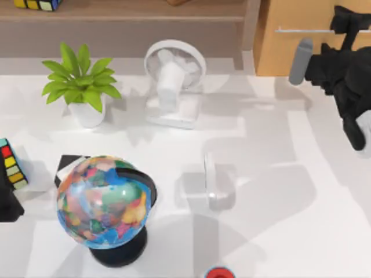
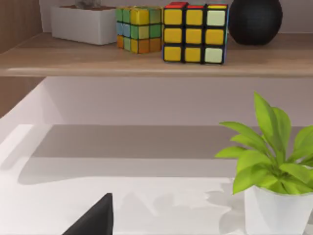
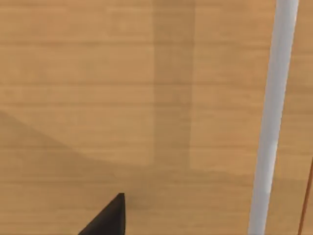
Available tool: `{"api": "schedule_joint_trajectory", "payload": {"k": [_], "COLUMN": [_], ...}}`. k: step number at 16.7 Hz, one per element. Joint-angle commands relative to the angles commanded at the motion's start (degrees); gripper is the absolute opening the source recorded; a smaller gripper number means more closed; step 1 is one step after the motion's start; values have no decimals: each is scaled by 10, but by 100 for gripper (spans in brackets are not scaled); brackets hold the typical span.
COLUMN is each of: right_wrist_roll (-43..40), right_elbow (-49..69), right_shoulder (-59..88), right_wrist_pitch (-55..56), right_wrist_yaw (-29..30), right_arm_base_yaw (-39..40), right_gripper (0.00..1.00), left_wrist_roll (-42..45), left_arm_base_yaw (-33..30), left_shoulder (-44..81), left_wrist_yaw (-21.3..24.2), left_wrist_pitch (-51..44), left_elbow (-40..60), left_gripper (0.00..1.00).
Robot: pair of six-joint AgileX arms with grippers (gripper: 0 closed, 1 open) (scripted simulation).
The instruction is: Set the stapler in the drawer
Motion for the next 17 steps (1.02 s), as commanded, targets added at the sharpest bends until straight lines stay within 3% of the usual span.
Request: {"api": "schedule_joint_trajectory", "payload": {"k": [10,17], "right_wrist_roll": [0,0], "right_elbow": [0,0], "right_shoulder": [0,0], "right_wrist_pitch": [0,0], "right_wrist_yaw": [0,0], "right_arm_base_yaw": [0,0], "right_gripper": [2,0], "left_wrist_roll": [0,0], "left_arm_base_yaw": [0,0], "left_shoulder": [0,0], "left_wrist_yaw": [0,0], "left_wrist_pitch": [0,0], "left_elbow": [0,0], "left_gripper": [100,100]}}
